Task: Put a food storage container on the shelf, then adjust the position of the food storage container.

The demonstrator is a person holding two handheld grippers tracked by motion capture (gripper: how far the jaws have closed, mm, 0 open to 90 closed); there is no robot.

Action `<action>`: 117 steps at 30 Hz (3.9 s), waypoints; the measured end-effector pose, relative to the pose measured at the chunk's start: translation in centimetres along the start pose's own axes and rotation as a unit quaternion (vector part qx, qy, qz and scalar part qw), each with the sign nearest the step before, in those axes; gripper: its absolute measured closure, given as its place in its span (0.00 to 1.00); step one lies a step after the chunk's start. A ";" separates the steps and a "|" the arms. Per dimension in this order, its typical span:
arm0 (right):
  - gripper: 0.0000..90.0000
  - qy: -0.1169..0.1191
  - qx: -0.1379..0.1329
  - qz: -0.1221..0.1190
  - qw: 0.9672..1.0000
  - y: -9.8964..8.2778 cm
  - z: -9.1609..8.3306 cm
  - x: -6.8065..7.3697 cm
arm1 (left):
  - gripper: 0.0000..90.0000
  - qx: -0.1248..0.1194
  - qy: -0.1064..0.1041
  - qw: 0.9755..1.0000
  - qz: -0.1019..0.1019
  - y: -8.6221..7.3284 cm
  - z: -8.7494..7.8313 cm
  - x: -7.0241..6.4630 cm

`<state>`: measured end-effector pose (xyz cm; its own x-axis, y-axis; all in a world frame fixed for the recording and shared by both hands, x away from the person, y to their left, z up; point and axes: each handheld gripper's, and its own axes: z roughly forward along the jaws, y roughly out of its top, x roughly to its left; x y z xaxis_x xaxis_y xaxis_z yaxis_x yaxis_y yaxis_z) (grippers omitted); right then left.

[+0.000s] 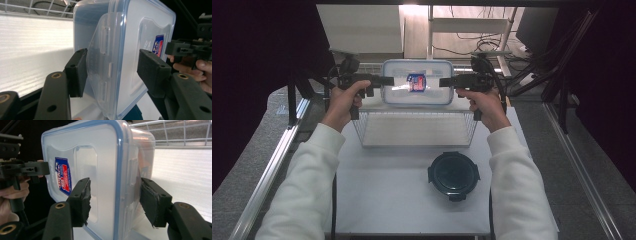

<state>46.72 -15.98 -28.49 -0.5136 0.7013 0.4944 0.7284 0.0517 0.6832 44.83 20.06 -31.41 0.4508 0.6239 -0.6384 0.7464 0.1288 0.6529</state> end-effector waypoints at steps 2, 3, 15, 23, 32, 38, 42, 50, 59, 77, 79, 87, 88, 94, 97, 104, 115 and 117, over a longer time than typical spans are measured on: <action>0.48 0.002 -0.002 0.007 1.000 0.1 0.2 -0.3 | 0.48 0.000 -0.002 1.000 -0.006 0.2 0.2 0.2; 0.48 0.003 -0.004 0.010 1.000 0.2 0.3 -0.4 | 0.48 -0.001 -0.003 1.000 -0.011 0.4 0.3 0.4; 0.43 -0.003 0.013 0.077 0.997 1.9 2.0 -1.9 | 0.48 0.001 -0.019 0.998 -0.066 1.8 1.7 2.4; 0.41 -0.015 0.014 0.118 0.993 2.3 2.7 -2.1 | 0.45 0.001 -0.022 0.996 -0.085 1.9 2.2 3.0; 0.39 -0.023 0.012 0.150 0.988 2.5 3.4 -2.6 | 0.44 0.000 -0.026 0.994 -0.109 2.1 2.7 3.8; 0.38 -0.029 0.009 0.161 0.986 2.7 3.7 -2.7 | 0.43 -0.004 -0.029 0.993 -0.110 2.0 2.8 4.0; 0.35 -0.035 0.004 0.164 0.986 2.5 3.7 -2.4 | 0.41 -0.007 -0.023 0.995 -0.097 1.9 2.9 3.8; 0.08 -0.087 -0.025 0.110 0.990 2.2 2.5 0.2 | 0.20 -0.059 0.041 0.997 -0.021 1.7 1.0 1.1; 0.09 -0.076 -0.036 -0.025 0.996 -0.6 -2.4 3.5 | 0.18 -0.034 0.041 0.995 0.079 -1.3 -2.4 -1.1; 0.22 -0.039 -0.050 -0.159 0.985 -14.3 -7.8 2.7 | 0.21 0.006 0.041 0.985 0.166 -14.1 -7.0 -2.7; 0.24 -0.037 -0.050 -0.157 0.986 -15.6 -8.0 2.3 | 0.21 0.002 0.050 0.984 0.169 -15.3 -7.2 -2.4; 0.29 -0.044 -0.027 -0.156 0.986 -20.0 -7.4 0.5 | 0.21 0.017 0.078 0.983 0.168 -19.8 -7.1 -1.0; 0.29 -0.044 -0.024 -0.154 0.987 -20.4 -7.3 0.3 | 0.21 0.020 0.087 0.981 0.170 -20.4 -7.0 -0.8; 0.29 -0.047 -0.010 -0.143 0.989 -22.4 -6.9 -0.7 | 0.21 0.048 0.083 0.983 0.156 -22.7 -5.9 0.3; 0.30 -0.047 -0.004 -0.138 0.989 -23.1 -6.7 -0.8 | 0.21 0.051 0.095 0.982 0.157 -23.6 -5.7 0.7; 0.31 -0.051 -0.004 -0.142 0.989 -23.2 -6.8 -0.5 | 0.21 0.052 0.098 0.982 0.152 -24.0 -5.6 1.1; 0.34 -0.070 -0.005 -0.137 0.988 -23.5 -7.6 -0.8 | 0.21 0.048 0.112 0.981 0.149 -24.2 -5.9 1.4; 0.35 -0.073 -0.001 -0.137 0.988 -23.6 -7.7 -0.8 | 0.20 0.050 0.114 0.981 0.149 -24.3 -5.9 1.5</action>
<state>26.45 -23.22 -40.88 -0.6203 0.7564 0.2075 0.5693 0.2523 0.7825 24.49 22.40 -45.82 0.5432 0.7799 -0.3109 0.6485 -0.1545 0.7454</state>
